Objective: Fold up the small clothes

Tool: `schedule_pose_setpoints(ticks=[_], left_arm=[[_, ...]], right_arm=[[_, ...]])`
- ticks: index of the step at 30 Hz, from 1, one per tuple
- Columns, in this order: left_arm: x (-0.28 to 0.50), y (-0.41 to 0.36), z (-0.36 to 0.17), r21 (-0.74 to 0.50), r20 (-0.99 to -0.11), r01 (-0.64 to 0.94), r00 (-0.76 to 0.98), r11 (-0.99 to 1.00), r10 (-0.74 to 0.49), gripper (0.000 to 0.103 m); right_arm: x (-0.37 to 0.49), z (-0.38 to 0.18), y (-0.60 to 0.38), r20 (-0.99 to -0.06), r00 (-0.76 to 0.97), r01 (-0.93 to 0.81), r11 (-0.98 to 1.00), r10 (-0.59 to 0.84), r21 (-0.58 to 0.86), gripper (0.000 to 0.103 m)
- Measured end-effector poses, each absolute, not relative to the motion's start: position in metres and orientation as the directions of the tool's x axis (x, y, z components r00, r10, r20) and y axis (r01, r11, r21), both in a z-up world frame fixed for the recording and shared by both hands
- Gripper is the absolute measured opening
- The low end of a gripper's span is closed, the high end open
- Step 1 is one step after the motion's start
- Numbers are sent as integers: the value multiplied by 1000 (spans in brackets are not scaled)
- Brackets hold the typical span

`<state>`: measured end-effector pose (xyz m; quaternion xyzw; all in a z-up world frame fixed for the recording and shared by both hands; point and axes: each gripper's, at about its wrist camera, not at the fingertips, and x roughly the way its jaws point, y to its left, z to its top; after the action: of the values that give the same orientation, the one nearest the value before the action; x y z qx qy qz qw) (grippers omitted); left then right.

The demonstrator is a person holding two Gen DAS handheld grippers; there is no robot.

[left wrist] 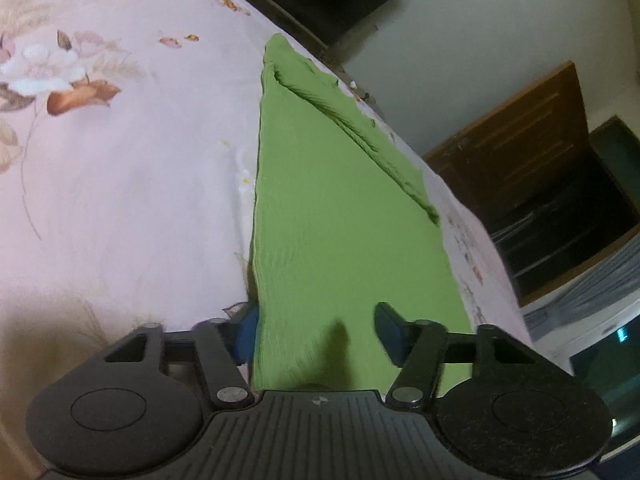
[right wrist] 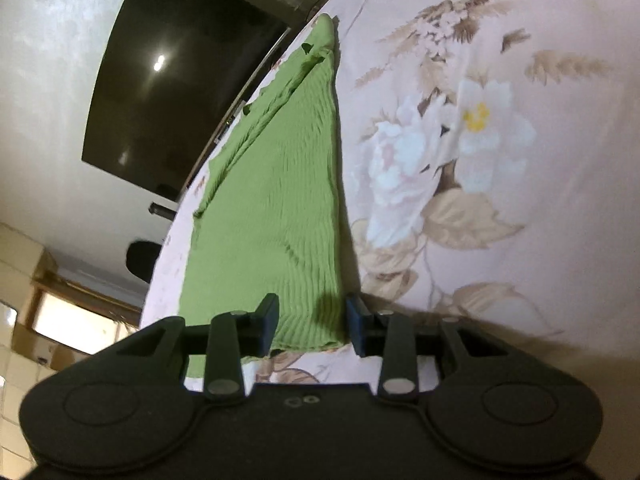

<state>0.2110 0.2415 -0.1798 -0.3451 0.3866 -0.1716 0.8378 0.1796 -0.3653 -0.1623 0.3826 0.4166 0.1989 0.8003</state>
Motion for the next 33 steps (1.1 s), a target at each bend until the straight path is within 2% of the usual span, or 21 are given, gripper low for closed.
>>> schedule_pose_setpoints(ticks=[1, 2, 9, 11, 12, 13, 14, 18, 20, 22, 23, 26, 30, 33], left_arm=[[212, 243, -183, -717, -530, 16, 637, 697, -559, 40], [213, 245, -186, -728, -525, 15, 632, 686, -570, 36], [213, 241, -191, -732, -522, 23, 624, 681, -582, 35], [220, 238, -188, -711, -540, 30, 617, 703, -572, 35], [220, 237, -186, -700, -545, 34, 620, 713, -564, 28], [222, 234, -184, -683, -557, 35, 621, 730, -551, 2], [221, 231, -184, -674, -568, 29, 618, 738, -543, 3], [201, 235, -171, -705, -497, 42, 682, 708, -536, 3], [192, 242, -168, -696, -504, 13, 703, 718, -501, 3], [190, 245, -177, -666, -558, -26, 681, 746, -474, 3], [191, 243, -184, -652, -579, -33, 666, 758, -469, 3], [190, 245, -182, -669, -566, -32, 670, 743, -481, 3], [187, 244, -180, -682, -552, -15, 667, 731, -501, 3], [184, 243, -174, -712, -507, -4, 696, 702, -509, 3]], right_arm=[[180, -164, -365, -508, 577, 6, 619, 640, 786, 34], [182, -165, -365, -502, 581, 14, 609, 641, 793, 32], [191, -180, -363, -467, 577, 28, 555, 670, 831, 18], [193, -181, -361, -467, 577, 28, 555, 670, 831, 10], [195, -181, -359, -476, 573, 31, 562, 667, 826, 9], [194, -179, -359, -481, 568, 30, 568, 667, 823, 8], [195, -178, -358, -480, 566, 22, 570, 670, 821, 5], [193, -155, -351, -420, 609, -45, 557, 673, 829, 4], [190, -142, -353, -399, 638, -65, 563, 659, 824, 4], [186, -138, -357, -396, 658, -66, 572, 641, 817, 4], [186, -141, -358, -422, 654, -57, 598, 627, 800, 4], [191, -168, -354, -536, 600, 29, 653, 594, 757, 4], [190, -168, -352, -508, 617, 21, 633, 601, 774, 4], [195, -162, -347, -522, 613, 3, 659, 593, 752, 4]])
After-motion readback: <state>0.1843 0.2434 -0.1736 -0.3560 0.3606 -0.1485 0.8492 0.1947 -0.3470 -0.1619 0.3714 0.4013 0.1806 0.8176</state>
